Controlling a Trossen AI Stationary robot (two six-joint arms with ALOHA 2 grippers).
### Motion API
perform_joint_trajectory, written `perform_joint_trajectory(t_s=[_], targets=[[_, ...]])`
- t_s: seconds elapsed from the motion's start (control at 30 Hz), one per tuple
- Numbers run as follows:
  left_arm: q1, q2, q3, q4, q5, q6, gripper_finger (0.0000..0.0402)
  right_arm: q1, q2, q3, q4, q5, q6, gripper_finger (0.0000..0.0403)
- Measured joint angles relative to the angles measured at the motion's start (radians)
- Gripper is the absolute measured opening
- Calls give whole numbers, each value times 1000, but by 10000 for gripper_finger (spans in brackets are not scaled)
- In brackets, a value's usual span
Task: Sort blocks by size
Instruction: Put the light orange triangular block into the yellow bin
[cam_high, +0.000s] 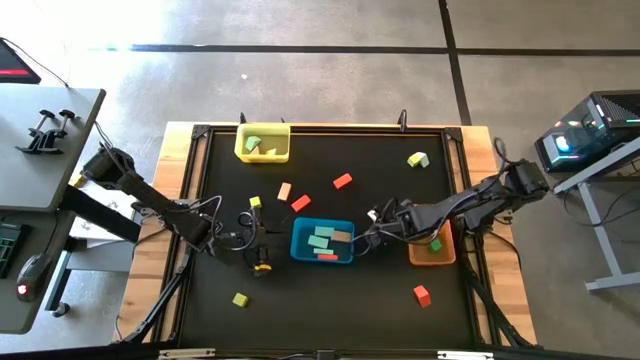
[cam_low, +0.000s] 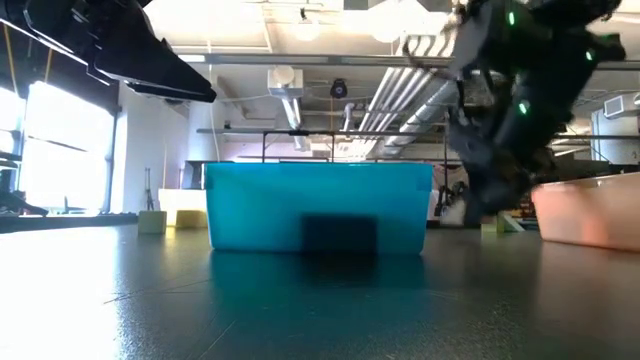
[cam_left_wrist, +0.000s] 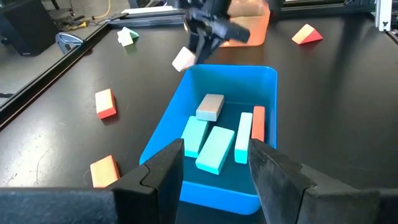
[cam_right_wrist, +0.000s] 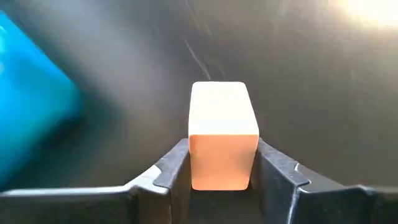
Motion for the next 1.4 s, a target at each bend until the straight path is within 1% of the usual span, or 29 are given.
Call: perform_joint_trajectory(t_s=[0.07, 0.17, 0.3, 0.4, 0.5, 0.57, 0.67, 0.77, 0.97, 1.1, 1.27, 1.4], targets=[[0, 0, 0, 1, 0, -1, 165, 7, -26, 22, 8, 41, -52, 136], [5, 0, 0, 1, 0, -6, 165, 30, -72, 45, 42, 105, -182, 135], [5, 0, 0, 7, 0, -6, 165, 75, -134, 47, 148, 203, -353, 134], [7, 0, 0, 31, 0, -2, 165, 121, -154, 47, 277, 247, -494, 134], [14, 0, 0, 59, 8, 38, 165, 160, -150, 36, 473, 241, -649, 134], [22, 0, 0, 71, 35, 56, 165, 182, -136, 17, 620, 222, -744, 134], [39, 0, 0, 130, 53, 95, 165, 201, -96, -1, 768, 186, -844, 134], [59, 0, 0, 205, 72, 124, 165, 211, -51, -4, 872, 168, -888, 134], [85, 0, 0, 381, 248, 340, 172, 215, 23, -4, 1021, 120, -961, 134], [90, 0, 0, 487, 323, 440, 189, 215, 44, -4, 1049, 114, -970, 134], [104, 0, 0, 589, 349, 462, 226, 215, 49, -4, 1065, 110, -969, 134], [121, 0, 0, 613, 349, 458, 252, 215, 49, -4, 1086, 110, -977, 134]])
